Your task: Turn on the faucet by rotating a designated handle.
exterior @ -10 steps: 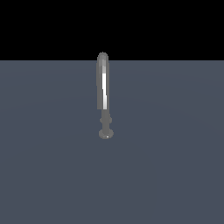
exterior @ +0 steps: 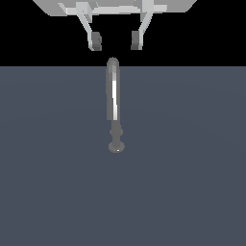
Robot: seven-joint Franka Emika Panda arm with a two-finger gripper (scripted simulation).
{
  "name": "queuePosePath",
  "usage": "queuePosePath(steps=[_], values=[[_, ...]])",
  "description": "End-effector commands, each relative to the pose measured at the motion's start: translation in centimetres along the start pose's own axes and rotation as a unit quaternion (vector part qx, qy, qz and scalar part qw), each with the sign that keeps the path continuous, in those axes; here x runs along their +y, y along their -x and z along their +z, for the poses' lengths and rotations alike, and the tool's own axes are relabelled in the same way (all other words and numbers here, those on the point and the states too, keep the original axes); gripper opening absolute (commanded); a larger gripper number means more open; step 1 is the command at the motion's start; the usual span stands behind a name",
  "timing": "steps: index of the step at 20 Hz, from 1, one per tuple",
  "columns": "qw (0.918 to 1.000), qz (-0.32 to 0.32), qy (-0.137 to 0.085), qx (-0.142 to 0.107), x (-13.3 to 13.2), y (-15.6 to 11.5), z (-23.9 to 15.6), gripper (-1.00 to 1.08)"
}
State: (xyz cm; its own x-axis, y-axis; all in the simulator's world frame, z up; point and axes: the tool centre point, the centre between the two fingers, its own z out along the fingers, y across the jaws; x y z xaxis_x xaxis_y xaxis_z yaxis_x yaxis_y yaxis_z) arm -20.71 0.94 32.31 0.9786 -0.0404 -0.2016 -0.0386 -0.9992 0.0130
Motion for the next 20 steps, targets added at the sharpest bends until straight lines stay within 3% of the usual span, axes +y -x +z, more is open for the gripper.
queuePosePath(steps=[1,2,3,4,5,6,7,8,10,11,12,13,14,15,16,17,18,19,20], values=[[0.9992,0.025,-0.032,0.006,1.8,-2.0,1.3,0.5],[0.9997,0.01,0.016,0.013,-0.2,-3.2,1.7,0.48],[0.9996,0.008,0.024,0.014,-1.0,-3.1,1.7,0.48],[0.9985,0.048,-0.002,0.025,0.1,-5.4,1.4,0.53],[0.9979,0.058,-0.009,0.028,1.2,-5.1,1.3,0.53],[0.9989,0.033,0.021,0.026,-0.7,-5.7,2.7,0.68],[0.9988,0.019,-0.019,0.042,-4.0,-7.5,2.0,-0.33],[0.9965,0.05,0.013,0.065,-0.6,-10.0,1.2,0.89],[0.9962,0.059,0.006,0.064,-0.4,-10.7,2.6,0.77],[0.9967,0.017,-0.017,0.078,-4.3,-12.8,1.9,0.72],[0.9964,0.007,-0.022,0.082,-4.8,-12.4,1.6,0.72],[0.9944,0.053,-0.008,0.091,0.3,-14.5,2.2,0.52],[0.9932,0.069,-0.003,0.094,1.3,-14.4,1.9,0.52],[0.9929,0.056,-0.009,0.104,-1.8,-15.8,1.9,0.85],[0.9926,0.009,-0.003,0.121,-1.2,-18.8,1.5,0.41],[0.9917,-0.012,-0.001,0.128,-3.3,-17.9,1.0,0.41],[0.9903,0.037,-0.009,0.133,-4.7,-19.6,1.7,0.58],[0.9889,0.059,-0.013,0.136,-2.3,-19.4,1.5,0.58],[0.9872,0.094,-0.012,0.128,0.8,-20.1,3.3,0.71]])
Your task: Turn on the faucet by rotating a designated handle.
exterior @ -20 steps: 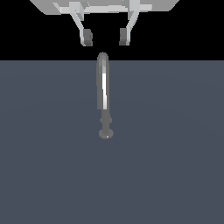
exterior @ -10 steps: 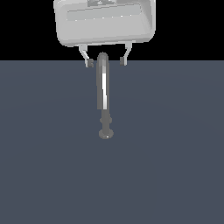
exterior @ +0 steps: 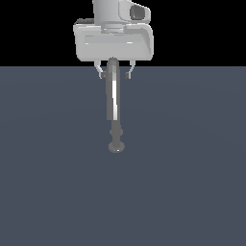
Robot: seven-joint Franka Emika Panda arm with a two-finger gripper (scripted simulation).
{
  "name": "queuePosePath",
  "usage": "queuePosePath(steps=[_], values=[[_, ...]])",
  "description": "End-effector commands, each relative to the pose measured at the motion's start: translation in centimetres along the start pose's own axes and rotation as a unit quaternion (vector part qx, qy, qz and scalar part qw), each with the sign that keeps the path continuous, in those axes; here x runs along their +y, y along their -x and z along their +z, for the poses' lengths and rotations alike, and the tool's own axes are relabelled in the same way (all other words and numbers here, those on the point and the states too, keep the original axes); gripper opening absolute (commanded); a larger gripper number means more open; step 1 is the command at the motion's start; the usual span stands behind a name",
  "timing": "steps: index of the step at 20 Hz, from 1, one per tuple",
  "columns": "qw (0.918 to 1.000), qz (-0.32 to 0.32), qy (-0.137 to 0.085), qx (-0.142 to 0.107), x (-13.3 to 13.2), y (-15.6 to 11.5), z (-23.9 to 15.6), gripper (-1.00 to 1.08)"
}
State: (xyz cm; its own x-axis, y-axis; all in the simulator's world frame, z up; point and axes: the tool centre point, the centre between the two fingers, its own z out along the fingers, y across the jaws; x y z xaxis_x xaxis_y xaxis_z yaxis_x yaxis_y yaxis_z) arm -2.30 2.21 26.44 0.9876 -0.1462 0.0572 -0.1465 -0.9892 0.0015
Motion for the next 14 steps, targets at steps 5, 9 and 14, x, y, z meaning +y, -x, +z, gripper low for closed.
queuePosePath(steps=[5,9,14], values=[[0.9721,0.226,-0.034,-0.054,7.9,0.5,7.9,0.32],[0.9603,0.254,-0.065,-0.096,1.9,-0.5,11.9,-0.04],[0.9312,0.311,-0.107,-0.157,2.9,-2.9,15.7,0.62]])
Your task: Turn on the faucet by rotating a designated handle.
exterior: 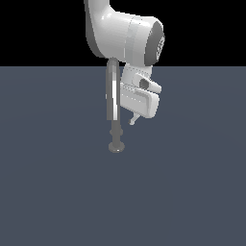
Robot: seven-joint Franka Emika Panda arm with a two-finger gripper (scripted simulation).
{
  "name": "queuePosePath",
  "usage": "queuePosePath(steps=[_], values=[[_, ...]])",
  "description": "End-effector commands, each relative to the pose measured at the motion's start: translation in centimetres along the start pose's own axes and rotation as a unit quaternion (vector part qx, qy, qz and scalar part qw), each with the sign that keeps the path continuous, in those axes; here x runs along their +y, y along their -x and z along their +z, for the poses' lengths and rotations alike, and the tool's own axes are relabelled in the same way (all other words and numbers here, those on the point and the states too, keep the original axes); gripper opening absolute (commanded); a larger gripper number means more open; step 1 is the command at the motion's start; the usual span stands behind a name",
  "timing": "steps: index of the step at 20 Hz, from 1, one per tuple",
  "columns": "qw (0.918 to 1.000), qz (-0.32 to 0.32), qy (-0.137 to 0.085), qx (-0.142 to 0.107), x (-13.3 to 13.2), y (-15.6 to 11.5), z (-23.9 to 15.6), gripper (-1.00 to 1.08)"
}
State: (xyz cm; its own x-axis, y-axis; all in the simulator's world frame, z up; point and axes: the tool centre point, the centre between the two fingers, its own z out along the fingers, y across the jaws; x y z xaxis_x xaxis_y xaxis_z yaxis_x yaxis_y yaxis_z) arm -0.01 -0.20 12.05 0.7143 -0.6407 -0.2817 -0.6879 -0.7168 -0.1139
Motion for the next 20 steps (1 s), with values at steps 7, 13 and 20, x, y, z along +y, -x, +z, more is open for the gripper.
queuePosePath(steps=[7,13,20], values=[[0.9885,0.112,-0.028,-0.098,2.4,-4.2,4.4,0.64],[0.9846,0.071,0.007,-0.16,7.3,-5.3,10.0,0.54],[0.9965,-0.083,0.008,0.001,7.0,-16.1,5.4,0.28]])
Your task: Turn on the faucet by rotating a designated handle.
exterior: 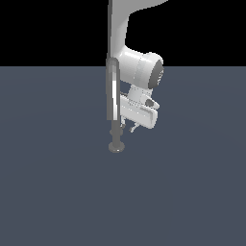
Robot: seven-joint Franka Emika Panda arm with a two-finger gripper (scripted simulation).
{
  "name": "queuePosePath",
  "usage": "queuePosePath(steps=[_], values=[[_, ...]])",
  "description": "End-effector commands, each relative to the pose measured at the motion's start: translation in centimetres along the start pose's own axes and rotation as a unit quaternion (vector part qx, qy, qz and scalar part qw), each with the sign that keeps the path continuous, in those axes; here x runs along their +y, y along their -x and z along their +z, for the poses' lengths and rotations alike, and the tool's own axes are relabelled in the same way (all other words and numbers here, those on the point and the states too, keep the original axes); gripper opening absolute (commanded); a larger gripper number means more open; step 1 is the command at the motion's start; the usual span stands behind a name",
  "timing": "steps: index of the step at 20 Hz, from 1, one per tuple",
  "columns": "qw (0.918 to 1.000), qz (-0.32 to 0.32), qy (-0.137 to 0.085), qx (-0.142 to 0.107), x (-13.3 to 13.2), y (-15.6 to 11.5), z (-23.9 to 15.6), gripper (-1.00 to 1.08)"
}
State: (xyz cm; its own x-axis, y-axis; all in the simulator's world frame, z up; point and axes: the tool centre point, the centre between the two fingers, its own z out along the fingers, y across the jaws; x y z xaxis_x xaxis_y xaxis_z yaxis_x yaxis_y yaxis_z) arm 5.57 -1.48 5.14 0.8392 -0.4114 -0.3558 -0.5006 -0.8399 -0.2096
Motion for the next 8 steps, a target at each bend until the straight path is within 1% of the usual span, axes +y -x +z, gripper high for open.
queuePosePath(steps=[1,2,3,4,5,6,7,8], values=[[0.9976,-0.002,0.03,0.062,9.1,-6.8,-1.4,0.86],[0.9962,-0.027,0.04,0.072,9.5,-7.4,-1.9,-0.11],[0.9992,-0.011,0.021,0.031,8.8,-4.7,1.9,-0.69],[0.9989,-0.046,0.011,-0.001,1.4,-0.2,7.0,-0.12],[0.9974,-0.068,-0.011,0.02,-2.6,-0.7,4.7,0.83],[0.9932,-0.112,0.011,0.028,-3.4,-2.2,-0.3,0.79],[0.989,-0.142,0.025,0.032,-6.5,0.3,0.3,0.79],[0.9933,-0.115,-0.001,0.007,-5.5,2.0,6.6,0.81]])
